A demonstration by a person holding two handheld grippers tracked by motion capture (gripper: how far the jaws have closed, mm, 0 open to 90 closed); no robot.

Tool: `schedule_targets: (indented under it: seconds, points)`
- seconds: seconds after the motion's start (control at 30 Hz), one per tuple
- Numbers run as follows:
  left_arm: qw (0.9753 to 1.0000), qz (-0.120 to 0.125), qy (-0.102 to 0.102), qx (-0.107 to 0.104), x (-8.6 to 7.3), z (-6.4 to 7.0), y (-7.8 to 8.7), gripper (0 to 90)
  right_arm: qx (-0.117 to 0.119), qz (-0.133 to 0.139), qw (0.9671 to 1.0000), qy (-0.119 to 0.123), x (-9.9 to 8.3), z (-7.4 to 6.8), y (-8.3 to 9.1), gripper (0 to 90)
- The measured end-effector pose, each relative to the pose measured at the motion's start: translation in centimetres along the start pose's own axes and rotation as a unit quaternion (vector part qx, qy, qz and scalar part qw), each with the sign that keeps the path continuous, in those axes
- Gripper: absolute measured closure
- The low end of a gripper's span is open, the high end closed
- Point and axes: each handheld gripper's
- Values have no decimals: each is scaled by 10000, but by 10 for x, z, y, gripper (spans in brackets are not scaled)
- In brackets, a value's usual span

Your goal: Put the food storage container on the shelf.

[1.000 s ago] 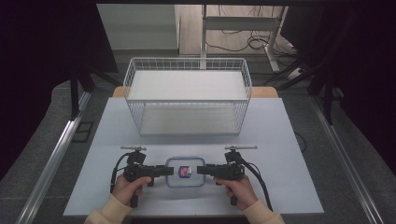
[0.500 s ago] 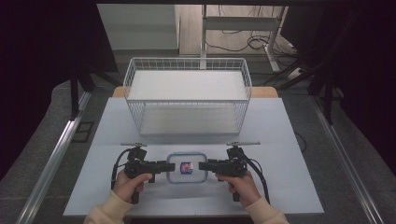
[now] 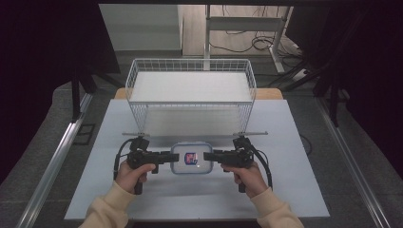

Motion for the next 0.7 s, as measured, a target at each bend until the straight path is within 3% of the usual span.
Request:
schedule_targets:
  seconds: [0.3,0.7]
  points:
    - [9996,179,-223,-46,24,16,9,542,-116,121,9993,325,37,-5,11,511]
    - [9986,210,-459,-129,58,32,10,543,-262,243,9980,529,67,-3,23,510]
Point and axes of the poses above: each handheld gripper's, and its own axes: y roughly backward along the jaws, x roughly out of its top, z roughly to its right, and after that the axes turned 14 degrees about y, right-handed
